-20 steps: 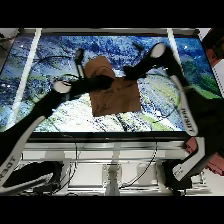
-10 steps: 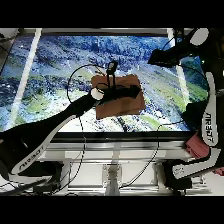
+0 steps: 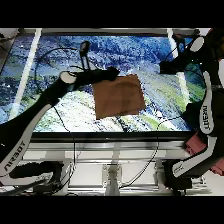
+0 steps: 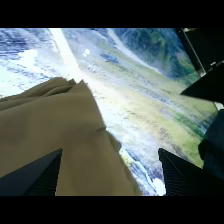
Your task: Fold the clothes and pants, and hang the long-sleeved shirts on hangers.
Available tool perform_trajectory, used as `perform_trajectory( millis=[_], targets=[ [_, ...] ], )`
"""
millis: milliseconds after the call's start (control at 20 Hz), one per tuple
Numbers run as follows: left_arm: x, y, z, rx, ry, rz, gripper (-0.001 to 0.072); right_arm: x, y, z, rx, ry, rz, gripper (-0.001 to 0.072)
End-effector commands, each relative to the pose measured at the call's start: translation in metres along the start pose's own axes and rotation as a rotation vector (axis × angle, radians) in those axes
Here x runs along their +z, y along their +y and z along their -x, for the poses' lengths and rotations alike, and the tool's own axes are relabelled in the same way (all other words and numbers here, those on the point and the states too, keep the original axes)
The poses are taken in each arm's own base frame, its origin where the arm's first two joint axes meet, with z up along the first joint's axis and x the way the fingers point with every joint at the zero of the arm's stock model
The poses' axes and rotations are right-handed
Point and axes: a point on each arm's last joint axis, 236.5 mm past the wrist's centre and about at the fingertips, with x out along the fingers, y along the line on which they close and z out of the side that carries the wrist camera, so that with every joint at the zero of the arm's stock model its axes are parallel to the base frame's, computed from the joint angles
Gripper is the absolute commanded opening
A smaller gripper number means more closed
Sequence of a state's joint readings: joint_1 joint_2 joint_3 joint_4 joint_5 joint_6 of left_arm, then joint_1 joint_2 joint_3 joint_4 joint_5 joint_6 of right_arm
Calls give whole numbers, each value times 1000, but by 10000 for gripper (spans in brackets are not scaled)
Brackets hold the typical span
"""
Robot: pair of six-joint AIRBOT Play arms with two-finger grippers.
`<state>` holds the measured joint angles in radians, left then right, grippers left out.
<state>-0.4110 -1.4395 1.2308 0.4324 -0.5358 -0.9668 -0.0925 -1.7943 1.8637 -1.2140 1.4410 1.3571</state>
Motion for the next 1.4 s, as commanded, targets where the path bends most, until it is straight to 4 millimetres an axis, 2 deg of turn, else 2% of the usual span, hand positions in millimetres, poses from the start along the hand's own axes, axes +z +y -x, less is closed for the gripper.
perform_trajectory(
  millis=[0,50,200,350,500,600,750,900,950,1000,1200,1300,1350],
  targets=[
    [1,19,22,-21,59,74,685,-12,30,-30,321,59,-25,423],
    [2,22,24,-18,59,81,684,-17,28,-43,326,84,-38,458],
    [2,21,24,-18,60,81,684,-32,19,-86,310,154,-69,465],
    [0,18,22,-23,64,78,684,-24,26,-120,336,131,-102,479],
    [0,18,22,-24,65,78,684,-23,26,-141,326,133,-139,481],
    [0,18,22,-24,65,77,684,-30,35,-150,369,168,-163,488],
    [0,18,22,-24,65,78,685,-45,45,-152,428,235,-162,486],
    [0,18,22,-24,65,78,684,-58,53,-143,470,291,-121,470],
    [0,18,22,-24,65,77,684,-61,53,-139,481,305,-98,422],
    [-1,18,22,-24,66,77,684,-61,49,-136,467,307,-85,423],
    [-1,18,22,-26,68,78,684,-43,23,-126,377,250,-49,429],
    [-1,17,22,-26,68,78,684,-31,18,-113,374,218,-60,510],
    [-1,17,22,-26,68,78,684,-25,19,-106,390,204,-88,513]
  ],
)
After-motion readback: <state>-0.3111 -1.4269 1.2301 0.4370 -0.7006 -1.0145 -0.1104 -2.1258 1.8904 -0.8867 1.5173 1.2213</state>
